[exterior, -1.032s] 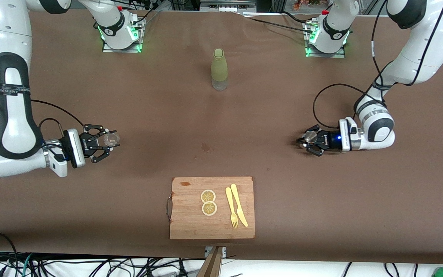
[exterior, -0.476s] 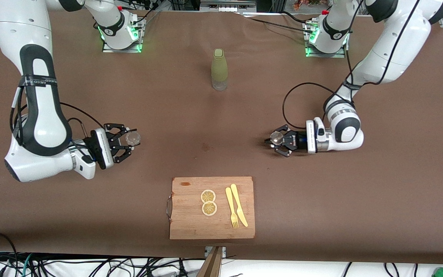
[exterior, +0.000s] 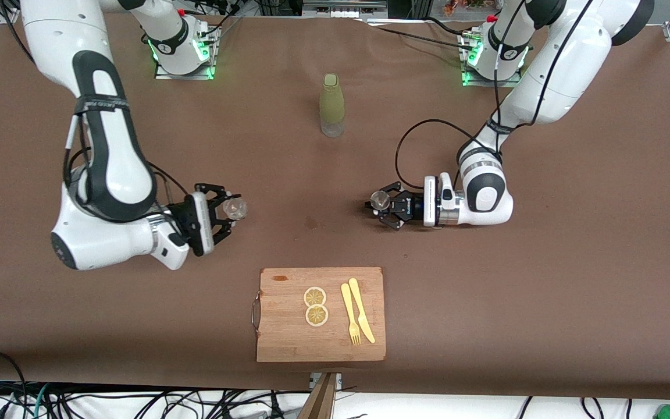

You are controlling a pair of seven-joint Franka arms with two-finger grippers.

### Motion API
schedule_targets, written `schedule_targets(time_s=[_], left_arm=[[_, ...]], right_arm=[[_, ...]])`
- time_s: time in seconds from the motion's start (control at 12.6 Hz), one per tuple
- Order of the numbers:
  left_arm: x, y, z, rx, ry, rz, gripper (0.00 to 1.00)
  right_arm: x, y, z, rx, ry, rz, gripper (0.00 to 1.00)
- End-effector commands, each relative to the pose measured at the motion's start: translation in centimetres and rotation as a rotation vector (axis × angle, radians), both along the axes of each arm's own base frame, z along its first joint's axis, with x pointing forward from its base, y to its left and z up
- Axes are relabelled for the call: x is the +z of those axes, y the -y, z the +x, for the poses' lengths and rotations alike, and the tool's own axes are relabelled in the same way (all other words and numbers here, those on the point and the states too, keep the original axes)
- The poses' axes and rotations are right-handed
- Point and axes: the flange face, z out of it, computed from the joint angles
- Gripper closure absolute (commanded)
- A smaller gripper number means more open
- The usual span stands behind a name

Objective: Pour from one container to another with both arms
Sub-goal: 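Lift the beaker with the right gripper while the left gripper brings the jigger, then tilt the beaker with the right gripper, pouring into the jigger held by the left gripper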

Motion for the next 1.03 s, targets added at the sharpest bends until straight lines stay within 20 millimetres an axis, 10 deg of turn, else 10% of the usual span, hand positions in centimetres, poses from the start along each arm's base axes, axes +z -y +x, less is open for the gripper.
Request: schedule_targets(time_s=[0.0,0.95], left_arm=[[-1.1,2.6,1.9,0.017,0.046,-0.028,1.0],[-3.6,7.5,1.9,0.077,0.089,-0.017,1.0]], right_arm=[[1.6,-2.5,-0.5,-0.031,0.015,-0.047,0.88],[1.8,-15.0,-4.3,-0.139,0.05,-0.224,0.87]])
